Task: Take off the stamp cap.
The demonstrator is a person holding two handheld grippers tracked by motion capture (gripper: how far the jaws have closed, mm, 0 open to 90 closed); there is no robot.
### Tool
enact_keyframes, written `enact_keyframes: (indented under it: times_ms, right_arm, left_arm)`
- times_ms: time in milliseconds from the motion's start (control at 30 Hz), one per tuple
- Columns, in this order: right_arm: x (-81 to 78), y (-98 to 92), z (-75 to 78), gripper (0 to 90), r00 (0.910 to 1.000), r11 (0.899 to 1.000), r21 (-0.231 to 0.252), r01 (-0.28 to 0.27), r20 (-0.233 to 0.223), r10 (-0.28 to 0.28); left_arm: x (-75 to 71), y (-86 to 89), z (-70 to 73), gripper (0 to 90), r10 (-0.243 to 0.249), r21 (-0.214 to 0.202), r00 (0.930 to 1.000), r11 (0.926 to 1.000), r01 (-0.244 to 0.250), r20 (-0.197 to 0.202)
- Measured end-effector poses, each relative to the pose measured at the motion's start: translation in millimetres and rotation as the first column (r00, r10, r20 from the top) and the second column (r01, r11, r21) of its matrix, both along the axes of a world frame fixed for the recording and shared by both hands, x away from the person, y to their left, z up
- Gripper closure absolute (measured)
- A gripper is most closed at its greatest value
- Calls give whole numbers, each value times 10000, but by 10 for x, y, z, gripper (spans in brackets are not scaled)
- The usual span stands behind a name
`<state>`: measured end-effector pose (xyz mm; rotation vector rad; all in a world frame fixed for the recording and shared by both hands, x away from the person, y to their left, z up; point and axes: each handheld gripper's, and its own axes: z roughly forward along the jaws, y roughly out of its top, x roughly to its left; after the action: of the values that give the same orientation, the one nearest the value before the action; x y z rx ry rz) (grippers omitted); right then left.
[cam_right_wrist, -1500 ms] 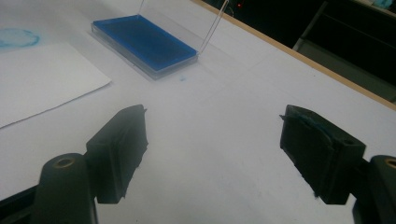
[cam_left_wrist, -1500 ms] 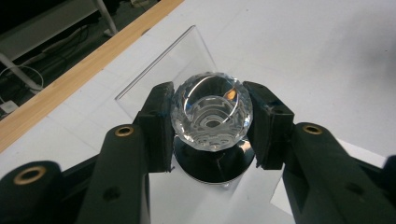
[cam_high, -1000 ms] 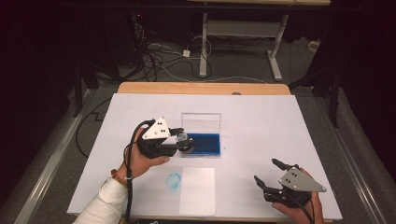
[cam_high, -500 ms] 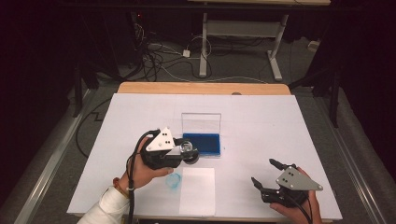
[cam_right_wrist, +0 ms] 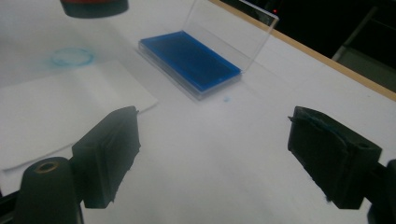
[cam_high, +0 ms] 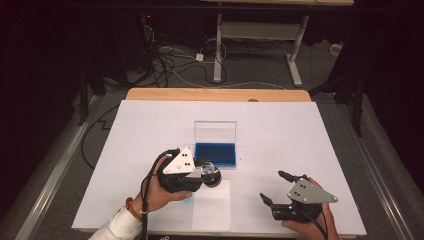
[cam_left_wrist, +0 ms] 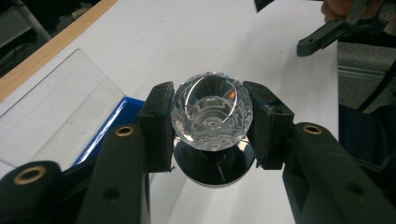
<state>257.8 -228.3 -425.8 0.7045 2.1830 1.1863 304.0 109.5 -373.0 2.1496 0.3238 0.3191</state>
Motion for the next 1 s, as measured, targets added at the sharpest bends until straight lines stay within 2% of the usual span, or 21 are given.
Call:
enact_keyframes:
  times_ms: [67, 267, 433, 467, 500, 533, 567, 600, 667, 733, 833, 1000]
  right_arm:
    - [7, 83, 10, 163, 9992, 9991, 235, -355, -148, 359]
    - [18, 419, -17, 172, 9905, 9917, 258, -1259, -531, 1271]
    - [54, 705, -96, 179, 9771, 9824, 320, -1842, -1025, 1866]
    - [60, 756, -106, 192, 9760, 9812, 415, -1885, -1028, 1918]
    - [73, 797, -112, 224, 9714, 9774, 589, -2031, -1137, 2086]
    - [86, 838, -113, 243, 9713, 9773, 624, -2024, -1146, 2085]
    - [105, 877, -114, 218, 9733, 9791, 618, -1935, -1138, 1996]
    - [127, 911, -116, 210, 9708, 9775, 683, -1993, -1224, 2065]
    - [147, 970, -126, 221, 9722, 9779, 705, -1970, -1147, 2041]
    - [170, 1006, -139, 219, 9656, 9730, 909, -2120, -1338, 2229]
    - [186, 1056, -149, 231, 9632, 9711, 927, -2200, -1370, 2313]
    - [255, 1074, -164, 261, 9677, 9767, 1006, -1897, -1488, 2033]
  left_arm:
    - [-10, -12, -9, 546, -99, -66, 9999, 9999, 98, -91]
    - [-10, -73, -76, 547, -329, -105, 9987, 9994, 325, -393]
    - [-13, -102, -82, 547, -420, -293, 9978, 9987, 405, -510]
    - [-13, -104, -82, 547, -460, -343, 9974, 9984, 442, -549]
    - [-17, -108, -80, 547, -405, -324, 9980, 9987, 390, -489]
    - [-17, -110, -81, 547, -444, -360, 9976, 9984, 426, -526]
    - [-14, -110, -82, 547, -503, -400, 9971, 9980, 480, -578]
    - [-18, -116, -84, 546, -443, -346, 9977, 9985, 426, -511]
    - [-17, -120, -92, 547, -559, -383, 9967, 9978, 537, -582]
    - [-21, -129, -99, 547, -475, -239, 9978, 9986, 464, -471]
    - [-10, -123, -111, 547, -518, -374, 9969, 9981, 496, -597]
    - [-7, -103, -106, 547, -584, -604, 9959, 9967, 543, -687]
